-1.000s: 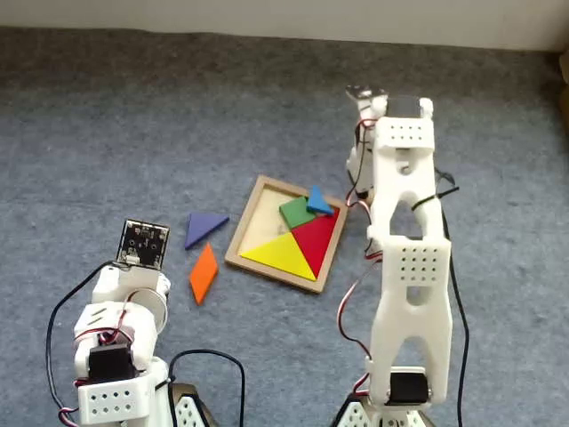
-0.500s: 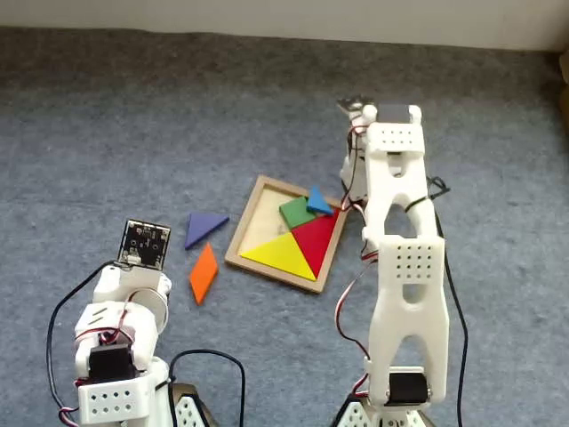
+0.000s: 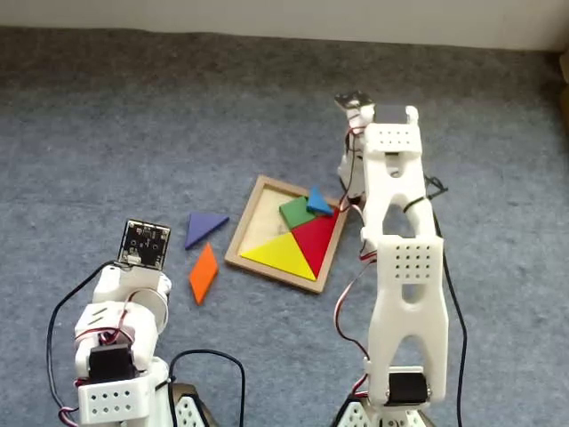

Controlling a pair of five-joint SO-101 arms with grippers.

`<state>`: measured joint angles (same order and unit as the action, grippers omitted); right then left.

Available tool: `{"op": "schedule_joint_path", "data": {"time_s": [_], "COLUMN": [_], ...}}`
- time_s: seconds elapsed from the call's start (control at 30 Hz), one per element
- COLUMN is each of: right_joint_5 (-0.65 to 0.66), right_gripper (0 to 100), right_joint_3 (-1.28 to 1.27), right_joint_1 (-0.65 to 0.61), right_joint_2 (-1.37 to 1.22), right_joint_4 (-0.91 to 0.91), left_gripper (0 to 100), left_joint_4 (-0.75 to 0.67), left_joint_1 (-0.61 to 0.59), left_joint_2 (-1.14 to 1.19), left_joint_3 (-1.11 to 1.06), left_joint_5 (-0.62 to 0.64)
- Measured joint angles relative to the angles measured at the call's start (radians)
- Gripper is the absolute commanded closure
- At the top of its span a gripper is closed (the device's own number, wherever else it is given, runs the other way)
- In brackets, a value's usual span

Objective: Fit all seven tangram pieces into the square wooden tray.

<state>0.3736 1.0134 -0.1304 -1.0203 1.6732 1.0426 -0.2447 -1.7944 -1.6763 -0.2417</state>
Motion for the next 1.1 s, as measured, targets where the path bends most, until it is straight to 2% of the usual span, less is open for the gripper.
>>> {"op": "schedule_joint_path", "data": {"time_s": [0.23,0.6,0.77,0.93,1.1], "right_joint_5": [0.000,0.000,0.000,0.000,0.040], "right_gripper": [92.7,93.2,93.2,93.2,93.2], "right_joint_3": [0.000,0.000,0.000,-0.083,-0.232], "right_joint_1": [0.005,0.011,0.009,-0.060,-0.206], "right_joint_2": [0.000,0.002,0.095,0.265,0.387], "right_joint_4": [0.035,0.066,0.068,0.068,0.068], "left_gripper": [99,99,99,99,99], "left_joint_4": [0.000,0.000,0.000,0.000,0.000], "left_joint_1": [0.000,0.000,0.000,0.000,0.000], "left_joint_2": [0.000,0.000,0.000,0.000,0.000], "left_joint_3": [0.000,0.000,0.000,0.000,0.000], "left_joint_5": [0.000,0.000,0.000,0.000,0.000]}}
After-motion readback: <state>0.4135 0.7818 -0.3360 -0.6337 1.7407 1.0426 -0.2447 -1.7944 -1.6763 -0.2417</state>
